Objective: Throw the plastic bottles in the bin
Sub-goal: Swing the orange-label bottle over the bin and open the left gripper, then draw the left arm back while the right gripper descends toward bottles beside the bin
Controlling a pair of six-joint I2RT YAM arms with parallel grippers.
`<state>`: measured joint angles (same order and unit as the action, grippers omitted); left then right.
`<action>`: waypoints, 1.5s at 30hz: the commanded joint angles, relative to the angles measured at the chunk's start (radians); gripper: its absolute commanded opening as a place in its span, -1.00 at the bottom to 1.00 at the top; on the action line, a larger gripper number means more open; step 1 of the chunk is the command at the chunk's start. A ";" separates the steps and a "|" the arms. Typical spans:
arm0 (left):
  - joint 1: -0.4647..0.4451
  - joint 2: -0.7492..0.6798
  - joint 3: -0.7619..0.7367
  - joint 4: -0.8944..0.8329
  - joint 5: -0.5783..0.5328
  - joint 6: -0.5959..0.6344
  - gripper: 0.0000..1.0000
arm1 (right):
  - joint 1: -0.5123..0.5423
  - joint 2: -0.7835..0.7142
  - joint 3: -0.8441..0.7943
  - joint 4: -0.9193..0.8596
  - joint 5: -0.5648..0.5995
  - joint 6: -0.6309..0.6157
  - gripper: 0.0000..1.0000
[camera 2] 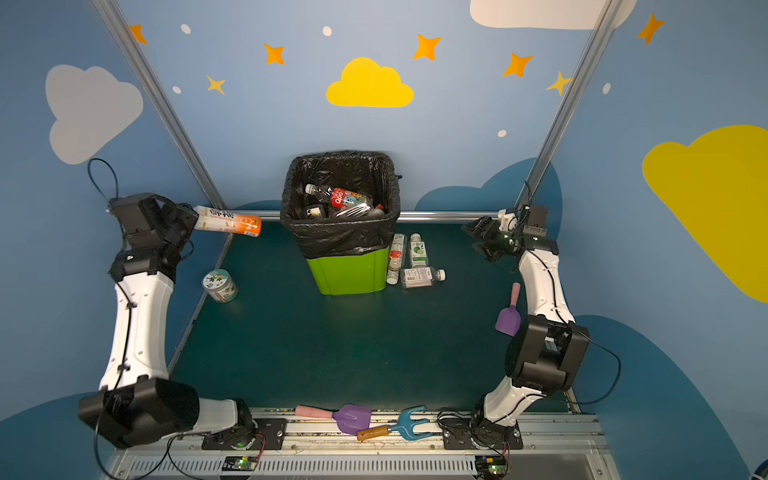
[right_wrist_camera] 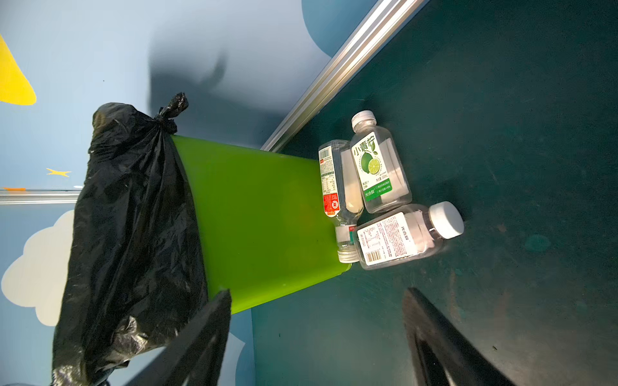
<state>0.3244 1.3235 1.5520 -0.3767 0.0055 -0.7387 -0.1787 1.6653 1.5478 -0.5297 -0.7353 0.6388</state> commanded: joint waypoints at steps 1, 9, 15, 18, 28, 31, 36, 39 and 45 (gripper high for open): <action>-0.016 -0.086 0.069 0.112 -0.020 0.040 -0.49 | 0.013 -0.037 0.001 -0.009 -0.008 -0.021 0.58; -0.279 0.182 0.499 0.062 0.089 0.174 -0.49 | 0.044 -0.027 0.029 -0.012 -0.010 -0.017 0.58; -0.500 0.747 1.384 -0.395 0.009 0.370 1.00 | 0.065 -0.025 0.051 -0.030 -0.008 -0.020 0.58; -0.510 0.763 1.435 -0.418 -0.026 0.388 1.00 | 0.065 -0.044 0.048 -0.062 0.000 -0.045 0.58; -0.533 0.213 0.698 -0.302 -0.127 0.507 1.00 | 0.059 -0.093 -0.030 -0.105 0.054 -0.096 0.60; -0.533 0.127 0.571 -0.397 -0.146 0.513 1.00 | 0.065 -0.080 -0.032 -0.102 0.054 -0.098 0.60; -0.528 -0.087 0.171 -0.410 -0.209 0.430 1.00 | 0.094 -0.047 -0.030 -0.120 0.082 -0.119 0.59; -0.528 -0.202 -0.084 -0.379 -0.172 0.317 1.00 | 0.125 -0.028 -0.043 -0.136 0.119 -0.135 0.58; -0.567 -0.327 -0.562 -0.167 -0.045 0.044 1.00 | 0.179 0.029 -0.066 -0.152 0.194 -0.144 0.55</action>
<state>-0.2199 1.0485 1.0889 -0.6544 -0.1032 -0.5327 -0.0174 1.6634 1.4967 -0.6502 -0.5930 0.5159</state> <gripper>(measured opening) 0.998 0.778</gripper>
